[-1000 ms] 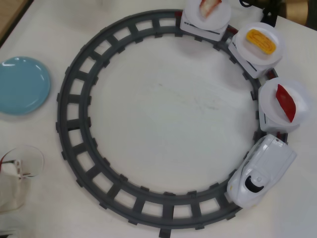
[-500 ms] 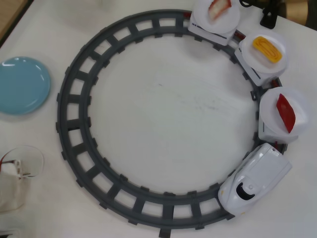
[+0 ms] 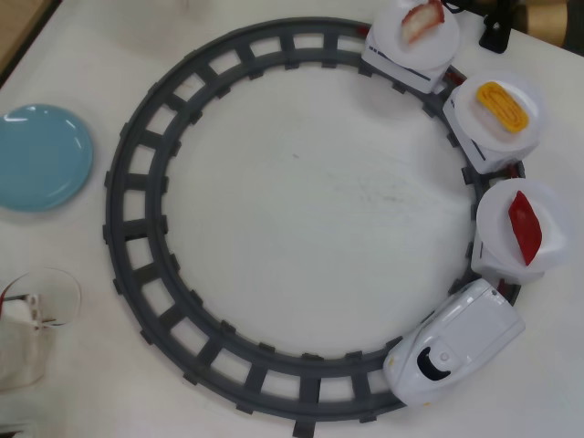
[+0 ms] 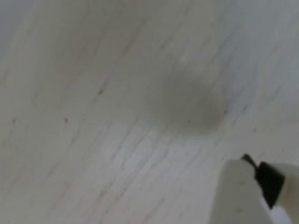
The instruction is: Pick up the sushi from the Shinkansen and put it on the blue dish
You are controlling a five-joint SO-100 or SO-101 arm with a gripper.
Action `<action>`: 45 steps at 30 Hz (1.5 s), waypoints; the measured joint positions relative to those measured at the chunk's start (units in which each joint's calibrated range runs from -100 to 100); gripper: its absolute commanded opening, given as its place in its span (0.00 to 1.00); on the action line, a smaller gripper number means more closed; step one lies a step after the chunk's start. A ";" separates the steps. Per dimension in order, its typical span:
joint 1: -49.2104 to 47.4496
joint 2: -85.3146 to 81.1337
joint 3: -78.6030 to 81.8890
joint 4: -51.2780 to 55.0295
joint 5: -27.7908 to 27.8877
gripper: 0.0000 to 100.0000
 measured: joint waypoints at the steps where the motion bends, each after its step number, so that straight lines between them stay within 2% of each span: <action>1: 0.00 0.00 0.00 0.00 0.00 0.03; 41: 0.00 0.00 0.00 0.00 0.00 0.03; 45: 0.00 0.00 -1.10 2.86 0.00 0.03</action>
